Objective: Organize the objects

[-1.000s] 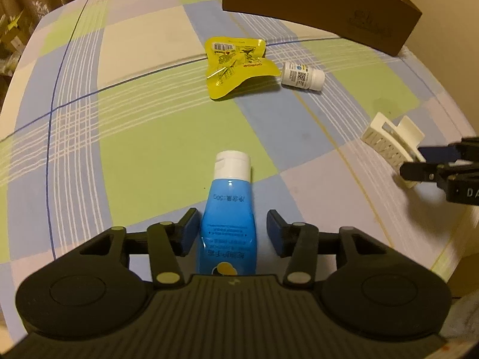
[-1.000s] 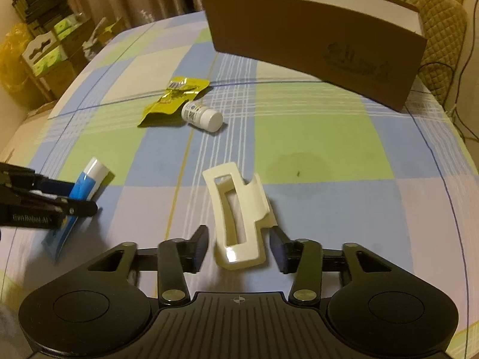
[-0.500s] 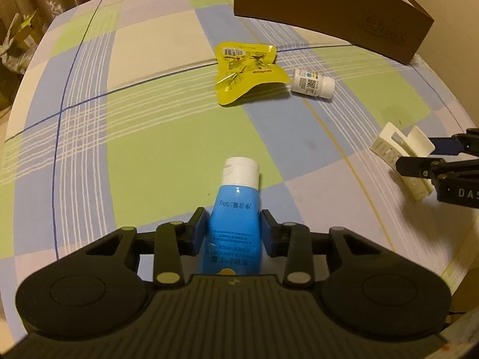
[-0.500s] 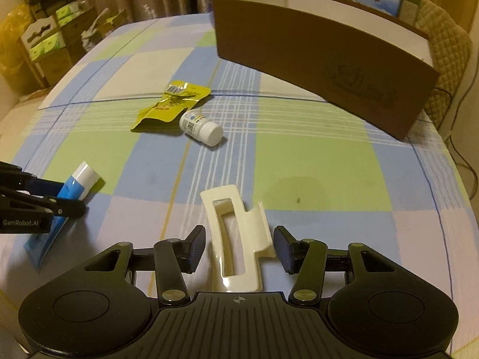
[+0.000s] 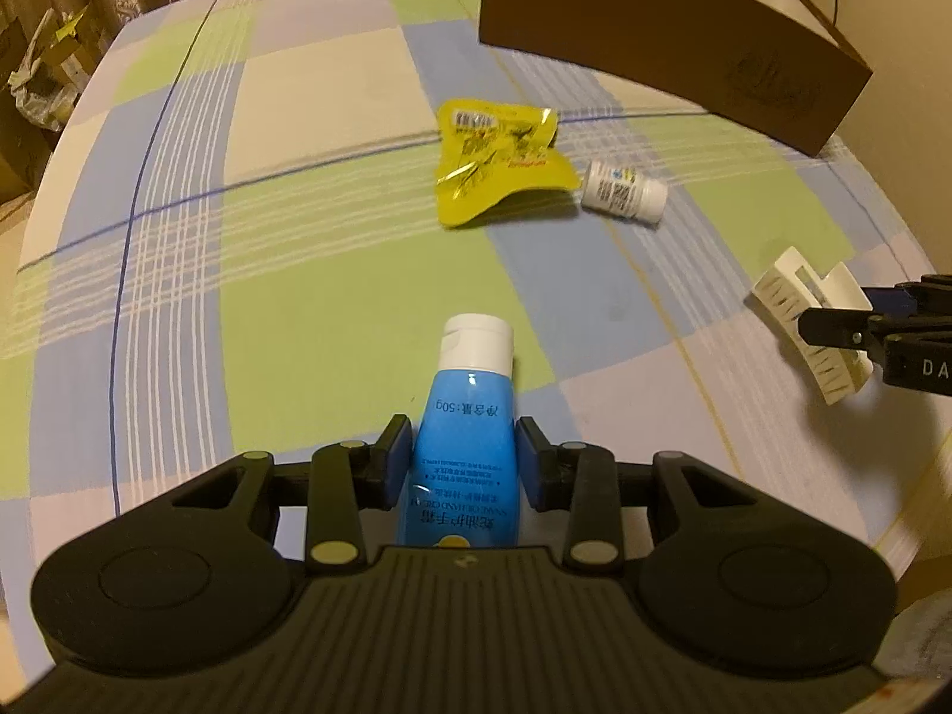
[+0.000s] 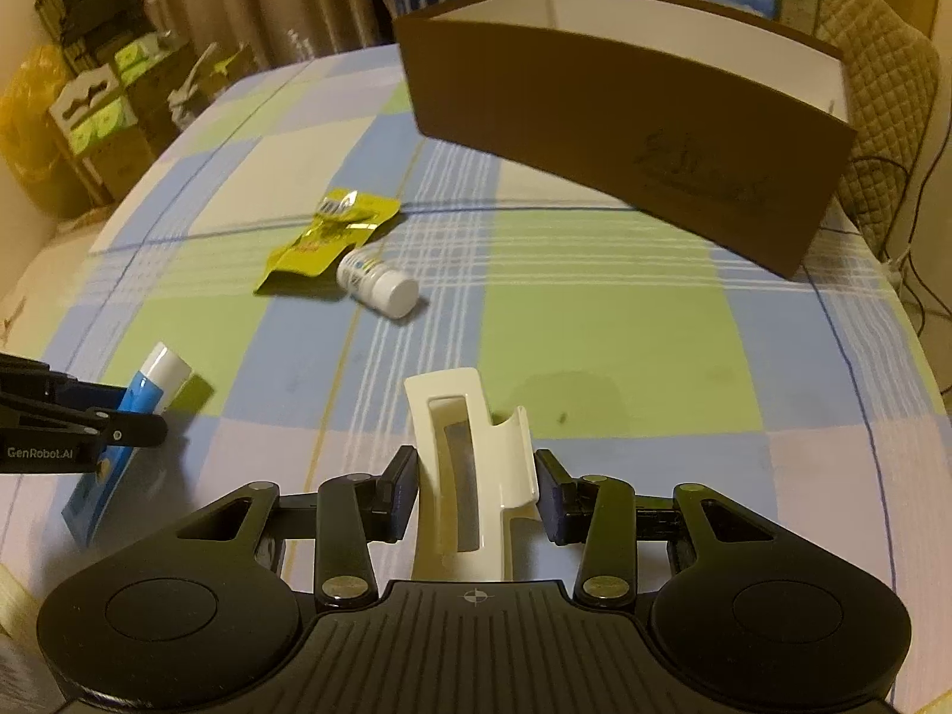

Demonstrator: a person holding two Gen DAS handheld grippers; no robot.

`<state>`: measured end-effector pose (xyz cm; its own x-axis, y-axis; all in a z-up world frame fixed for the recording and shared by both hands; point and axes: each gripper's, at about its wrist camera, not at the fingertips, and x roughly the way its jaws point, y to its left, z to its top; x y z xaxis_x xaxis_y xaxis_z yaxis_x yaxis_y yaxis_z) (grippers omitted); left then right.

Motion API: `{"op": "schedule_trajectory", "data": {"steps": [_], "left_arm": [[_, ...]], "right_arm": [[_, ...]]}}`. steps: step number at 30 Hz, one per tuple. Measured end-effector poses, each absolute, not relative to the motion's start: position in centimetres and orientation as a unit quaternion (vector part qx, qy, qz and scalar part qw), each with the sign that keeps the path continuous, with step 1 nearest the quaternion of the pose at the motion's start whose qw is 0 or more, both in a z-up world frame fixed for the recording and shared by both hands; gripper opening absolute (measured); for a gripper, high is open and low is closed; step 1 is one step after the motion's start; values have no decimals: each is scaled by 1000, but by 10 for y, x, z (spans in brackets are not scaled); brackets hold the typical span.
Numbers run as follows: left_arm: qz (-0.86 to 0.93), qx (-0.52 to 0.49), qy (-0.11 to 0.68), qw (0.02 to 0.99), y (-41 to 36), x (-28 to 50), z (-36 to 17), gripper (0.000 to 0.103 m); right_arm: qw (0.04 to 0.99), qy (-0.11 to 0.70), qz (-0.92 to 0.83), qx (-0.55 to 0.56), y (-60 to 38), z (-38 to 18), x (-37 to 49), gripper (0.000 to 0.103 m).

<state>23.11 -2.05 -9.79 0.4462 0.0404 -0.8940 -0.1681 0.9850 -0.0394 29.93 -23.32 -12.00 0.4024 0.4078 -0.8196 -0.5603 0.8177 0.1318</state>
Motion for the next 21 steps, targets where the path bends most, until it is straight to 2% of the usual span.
{"op": "schedule_trajectory", "data": {"steps": [21], "left_arm": [[4,-42,463,885,-70,301,-37,32]], "right_arm": [[851,437,290,-39,-260,-75,337,38]]}}
